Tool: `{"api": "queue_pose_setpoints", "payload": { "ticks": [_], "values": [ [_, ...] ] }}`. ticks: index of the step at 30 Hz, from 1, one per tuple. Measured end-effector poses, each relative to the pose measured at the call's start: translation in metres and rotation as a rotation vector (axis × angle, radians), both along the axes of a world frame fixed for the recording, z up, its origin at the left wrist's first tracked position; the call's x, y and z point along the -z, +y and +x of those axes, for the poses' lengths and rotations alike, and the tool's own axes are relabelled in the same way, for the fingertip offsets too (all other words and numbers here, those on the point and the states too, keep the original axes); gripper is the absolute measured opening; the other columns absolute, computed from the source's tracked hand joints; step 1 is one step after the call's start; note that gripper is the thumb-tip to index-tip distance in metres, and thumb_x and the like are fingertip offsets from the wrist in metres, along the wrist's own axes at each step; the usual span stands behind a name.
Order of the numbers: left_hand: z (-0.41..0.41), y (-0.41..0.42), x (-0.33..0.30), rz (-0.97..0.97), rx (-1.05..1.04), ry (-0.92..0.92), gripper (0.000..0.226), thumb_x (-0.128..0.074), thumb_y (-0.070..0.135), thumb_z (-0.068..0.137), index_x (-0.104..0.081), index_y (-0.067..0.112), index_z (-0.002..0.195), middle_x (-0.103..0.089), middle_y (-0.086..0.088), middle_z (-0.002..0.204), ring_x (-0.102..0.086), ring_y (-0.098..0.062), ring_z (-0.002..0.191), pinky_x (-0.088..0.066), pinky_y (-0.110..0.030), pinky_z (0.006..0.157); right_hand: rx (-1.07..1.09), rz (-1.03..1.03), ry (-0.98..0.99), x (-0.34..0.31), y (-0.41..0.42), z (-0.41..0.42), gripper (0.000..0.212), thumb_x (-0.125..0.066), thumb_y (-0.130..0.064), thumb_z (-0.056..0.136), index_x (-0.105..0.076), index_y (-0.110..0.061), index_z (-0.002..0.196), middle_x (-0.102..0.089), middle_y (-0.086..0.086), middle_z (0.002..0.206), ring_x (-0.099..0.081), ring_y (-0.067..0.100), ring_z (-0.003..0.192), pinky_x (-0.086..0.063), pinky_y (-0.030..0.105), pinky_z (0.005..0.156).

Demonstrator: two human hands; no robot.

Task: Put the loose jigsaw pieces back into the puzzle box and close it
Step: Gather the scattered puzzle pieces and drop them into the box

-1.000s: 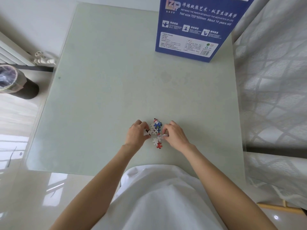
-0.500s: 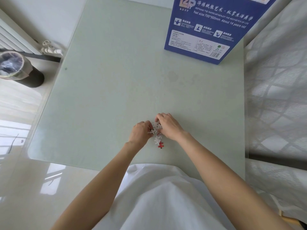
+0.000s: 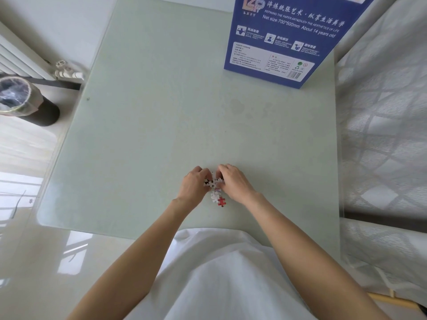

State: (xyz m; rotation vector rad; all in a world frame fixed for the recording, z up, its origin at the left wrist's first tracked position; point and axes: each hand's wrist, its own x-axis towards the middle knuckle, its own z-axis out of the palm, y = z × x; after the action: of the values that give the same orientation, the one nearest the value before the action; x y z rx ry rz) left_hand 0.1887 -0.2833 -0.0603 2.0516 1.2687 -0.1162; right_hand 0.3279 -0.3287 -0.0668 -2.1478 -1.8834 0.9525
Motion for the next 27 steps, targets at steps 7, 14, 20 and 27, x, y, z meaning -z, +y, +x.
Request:
{"api": "queue_pose_setpoints", "payload": {
  "ticks": [7, 14, 20, 27],
  "values": [
    [-0.003, 0.006, 0.001, -0.055, 0.016, -0.028, 0.031, -0.069, 0.014, 0.08, -0.057, 0.012, 0.109, -0.059, -0.007, 0.097, -0.058, -0.024, 0.087, -0.037, -0.024, 0.072, 0.182, 0.01, 0.158, 0.002, -0.011, 0.004, 0.016, -0.067, -0.007, 0.081, -0.062, -0.009, 0.096, -0.051, 0.001, 0.092, -0.047, 0.017, 0.085, -0.032, 0.023, 0.072],
    [-0.017, 0.023, -0.011, -0.093, -0.027, -0.031, 0.014, -0.069, 0.018, 0.082, -0.07, 0.014, 0.095, -0.061, -0.005, 0.093, -0.061, -0.02, 0.083, -0.042, -0.023, 0.07, 0.332, 0.03, 0.208, -0.015, -0.021, 0.035, 0.015, -0.07, -0.006, 0.077, -0.062, -0.011, 0.089, -0.052, 0.002, 0.089, -0.05, 0.017, 0.074, -0.039, 0.026, 0.071],
    [-0.006, 0.068, -0.081, 0.009, 0.007, -0.248, 0.005, -0.072, 0.024, 0.081, -0.073, 0.022, 0.085, -0.063, 0.005, 0.08, -0.059, -0.003, 0.068, -0.045, -0.017, 0.066, 0.304, 0.117, 0.381, -0.101, 0.016, 0.071, 0.024, -0.073, -0.004, 0.074, -0.058, -0.022, 0.078, -0.064, 0.002, 0.076, -0.065, 0.024, 0.068, -0.051, 0.036, 0.071],
    [0.105, 0.179, -0.237, 0.458, 0.102, -0.664, 0.01, -0.071, 0.026, 0.081, -0.075, 0.02, 0.088, -0.062, 0.008, 0.077, -0.056, -0.003, 0.063, -0.037, -0.007, 0.058, 0.227, 0.774, 0.198, -0.268, 0.132, 0.15, 0.016, -0.073, -0.008, 0.076, -0.067, -0.01, 0.091, -0.066, -0.002, 0.085, -0.06, 0.004, 0.069, -0.048, 0.013, 0.067]
  ]
}}
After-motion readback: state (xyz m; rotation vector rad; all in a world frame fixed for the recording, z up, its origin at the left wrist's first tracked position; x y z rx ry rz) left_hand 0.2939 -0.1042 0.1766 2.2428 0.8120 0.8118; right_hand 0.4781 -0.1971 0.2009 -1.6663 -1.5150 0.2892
